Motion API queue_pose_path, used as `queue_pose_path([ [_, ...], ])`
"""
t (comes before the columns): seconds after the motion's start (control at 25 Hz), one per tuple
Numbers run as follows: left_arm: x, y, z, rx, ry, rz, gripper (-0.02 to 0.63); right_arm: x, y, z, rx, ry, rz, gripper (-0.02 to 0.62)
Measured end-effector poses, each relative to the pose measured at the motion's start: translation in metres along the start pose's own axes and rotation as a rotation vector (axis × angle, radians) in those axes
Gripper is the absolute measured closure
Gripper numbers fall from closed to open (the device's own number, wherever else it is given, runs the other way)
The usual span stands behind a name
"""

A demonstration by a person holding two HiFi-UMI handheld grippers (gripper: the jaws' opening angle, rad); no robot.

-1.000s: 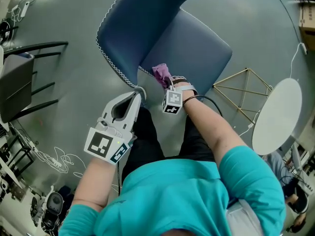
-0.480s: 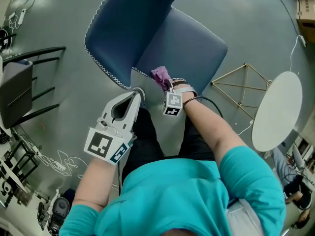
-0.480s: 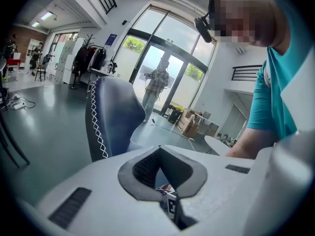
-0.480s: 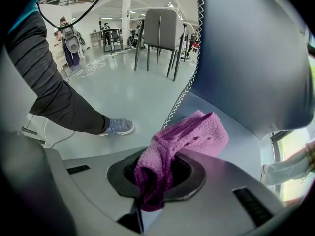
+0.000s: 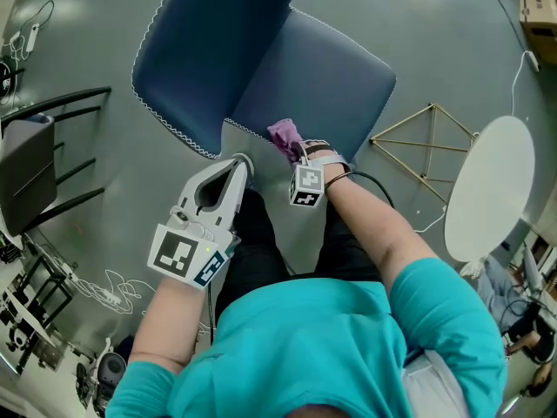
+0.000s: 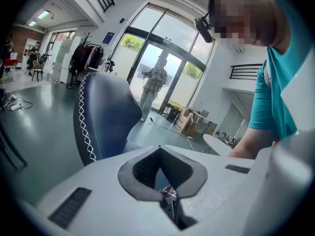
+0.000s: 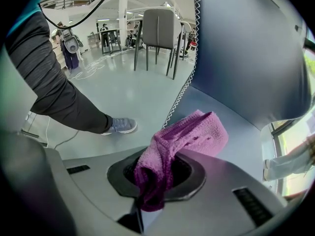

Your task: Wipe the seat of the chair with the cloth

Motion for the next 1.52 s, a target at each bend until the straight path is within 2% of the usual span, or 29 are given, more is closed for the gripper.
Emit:
queue_pose_path([
  [1.52, -0.032, -0.048, -0.003, 0.056, -0.024, -0.063, 0.603, 0.038, 0.041, -0.073, 0.037, -0.034, 0.034, 0.543],
])
Point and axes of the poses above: the fingertips, and each gripper's own axes: y backward along the fingers, x to its left, z out of its top, the point moved 1 cm from there along y, backward along the fingers, and after that the axes turned 11 degrees about -z, right-handed, at the moved point
